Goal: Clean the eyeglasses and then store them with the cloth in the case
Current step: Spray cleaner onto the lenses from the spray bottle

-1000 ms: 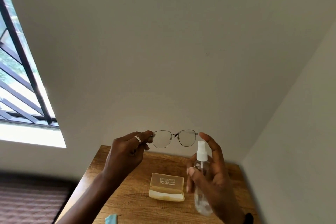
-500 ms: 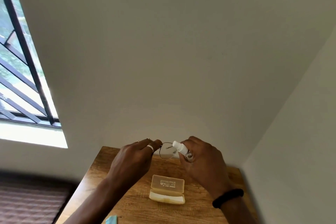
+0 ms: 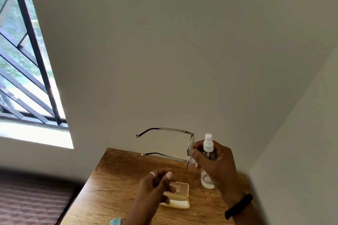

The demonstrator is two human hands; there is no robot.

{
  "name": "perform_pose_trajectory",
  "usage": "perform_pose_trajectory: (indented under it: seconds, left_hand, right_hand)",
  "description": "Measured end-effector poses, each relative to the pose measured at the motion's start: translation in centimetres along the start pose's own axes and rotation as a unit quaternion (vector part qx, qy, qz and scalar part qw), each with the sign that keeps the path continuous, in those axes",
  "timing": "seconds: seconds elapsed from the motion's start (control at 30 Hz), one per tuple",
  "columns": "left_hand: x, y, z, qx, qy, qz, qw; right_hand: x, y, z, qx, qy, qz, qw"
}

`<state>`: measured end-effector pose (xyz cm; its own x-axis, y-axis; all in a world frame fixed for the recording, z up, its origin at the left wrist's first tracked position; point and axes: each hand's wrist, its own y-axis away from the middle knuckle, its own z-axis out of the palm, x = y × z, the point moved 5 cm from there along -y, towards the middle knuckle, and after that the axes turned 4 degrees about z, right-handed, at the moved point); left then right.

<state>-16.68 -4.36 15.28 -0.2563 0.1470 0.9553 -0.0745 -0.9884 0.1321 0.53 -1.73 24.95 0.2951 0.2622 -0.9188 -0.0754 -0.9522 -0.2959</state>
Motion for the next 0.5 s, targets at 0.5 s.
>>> perform_pose_trajectory:
  seconds: [0.5]
  left_hand:
    - [1.6, 0.2, 1.0, 0.012, 0.097, 0.112, 0.989]
  right_hand:
    - [1.7, 2.2, 1.9, -0.024, -0.22, 0.075, 0.972]
